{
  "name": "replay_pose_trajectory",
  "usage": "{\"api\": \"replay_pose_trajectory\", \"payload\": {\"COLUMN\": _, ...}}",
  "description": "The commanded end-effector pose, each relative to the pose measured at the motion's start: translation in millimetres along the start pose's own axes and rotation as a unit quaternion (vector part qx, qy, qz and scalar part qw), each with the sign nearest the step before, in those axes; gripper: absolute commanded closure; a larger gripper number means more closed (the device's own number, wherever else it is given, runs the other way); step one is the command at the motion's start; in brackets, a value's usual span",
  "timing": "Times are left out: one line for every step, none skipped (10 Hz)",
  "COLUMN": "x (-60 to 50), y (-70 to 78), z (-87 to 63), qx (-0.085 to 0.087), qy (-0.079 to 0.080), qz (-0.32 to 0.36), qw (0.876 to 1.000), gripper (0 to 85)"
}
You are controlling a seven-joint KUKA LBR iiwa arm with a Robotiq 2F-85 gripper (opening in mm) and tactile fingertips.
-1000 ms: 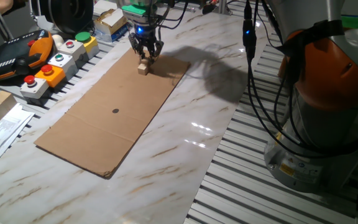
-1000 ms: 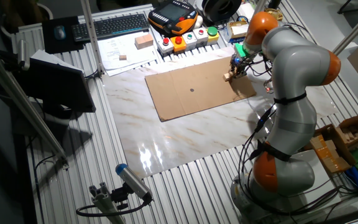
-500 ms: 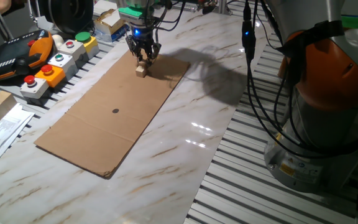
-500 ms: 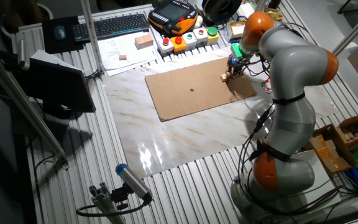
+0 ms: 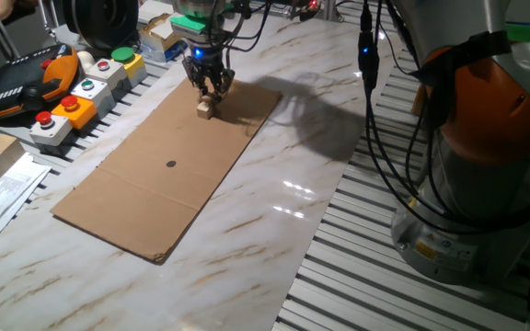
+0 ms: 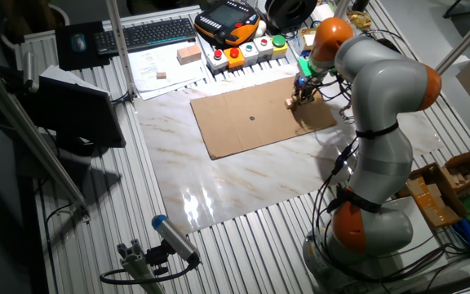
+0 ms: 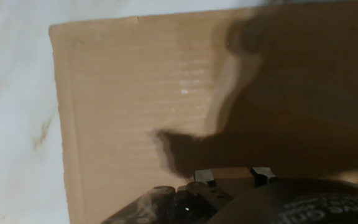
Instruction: Use the gripper to push the small block from left to right
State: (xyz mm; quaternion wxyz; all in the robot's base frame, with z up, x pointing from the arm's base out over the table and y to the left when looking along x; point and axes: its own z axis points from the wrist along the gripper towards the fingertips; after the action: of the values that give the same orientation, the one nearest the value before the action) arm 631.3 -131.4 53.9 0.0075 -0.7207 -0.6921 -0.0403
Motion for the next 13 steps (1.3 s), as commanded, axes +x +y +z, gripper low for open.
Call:
{"api": "replay_pose_trajectory", "payload": {"x": 3.8, "y": -0.4, "z": 1.3, "qx": 0.0, "qy": 0.0, "qz": 0.002, "qw": 1.0, "gripper": 84.0}}
{"api": "replay_pose_trajectory", "payload": {"x": 8.4, "y": -1.4, "z": 2.3, "qx": 0.0, "qy": -0.002, "qz": 0.005, "qw": 1.0, "gripper": 84.0}}
{"api": "replay_pose_trajectory", "payload": {"x": 11.9, "y": -2.2, "z": 2.1, "qx": 0.001, "qy": -0.002, "qz": 0.007, "qw": 1.0, "gripper": 84.0}}
{"api": "replay_pose_trajectory", "payload": {"x": 16.0, "y": -2.0, "z": 1.0, "qx": 0.002, "qy": -0.001, "qz": 0.01, "qw": 1.0, "gripper": 84.0}}
{"api": "replay_pose_trajectory", "payload": {"x": 20.1, "y": -1.5, "z": 0.2, "qx": 0.003, "qy": -0.001, "qz": 0.013, "qw": 1.0, "gripper": 84.0}}
{"api": "replay_pose_trajectory", "payload": {"x": 24.4, "y": -1.6, "z": 0.2, "qx": 0.003, "qy": -0.002, "qz": 0.015, "qw": 1.0, "gripper": 84.0}}
{"api": "replay_pose_trajectory", "payload": {"x": 27.8, "y": -2.1, "z": 0.9, "qx": 0.003, "qy": -0.002, "qz": 0.017, "qw": 1.0, "gripper": 84.0}}
{"api": "replay_pose_trajectory", "payload": {"x": 30.9, "y": -2.0, "z": 1.5, "qx": 0.003, "qy": -0.001, "qz": 0.018, "qw": 1.0, "gripper": 84.0}}
{"api": "replay_pose_trajectory", "payload": {"x": 33.6, "y": -1.9, "z": 1.7, "qx": 0.003, "qy": 0.0, "qz": 0.02, "qw": 1.0, "gripper": 84.0}}
{"api": "replay_pose_trajectory", "payload": {"x": 36.2, "y": -2.0, "z": 2.1, "qx": 0.004, "qy": -0.001, "qz": 0.022, "qw": 1.0, "gripper": 84.0}}
{"api": "replay_pose_trajectory", "payload": {"x": 39.0, "y": -2.1, "z": 2.6, "qx": 0.004, "qy": -0.001, "qz": 0.024, "qw": 1.0, "gripper": 84.0}}
{"api": "replay_pose_trajectory", "payload": {"x": 42.5, "y": -2.2, "z": 3.4, "qx": 0.004, "qy": 0.0, "qz": 0.024, "qw": 1.0, "gripper": 84.0}}
{"api": "replay_pose_trajectory", "payload": {"x": 46.2, "y": -2.1, "z": 4.2, "qx": 0.005, "qy": 0.001, "qz": 0.025, "qw": 1.0, "gripper": 84.0}}
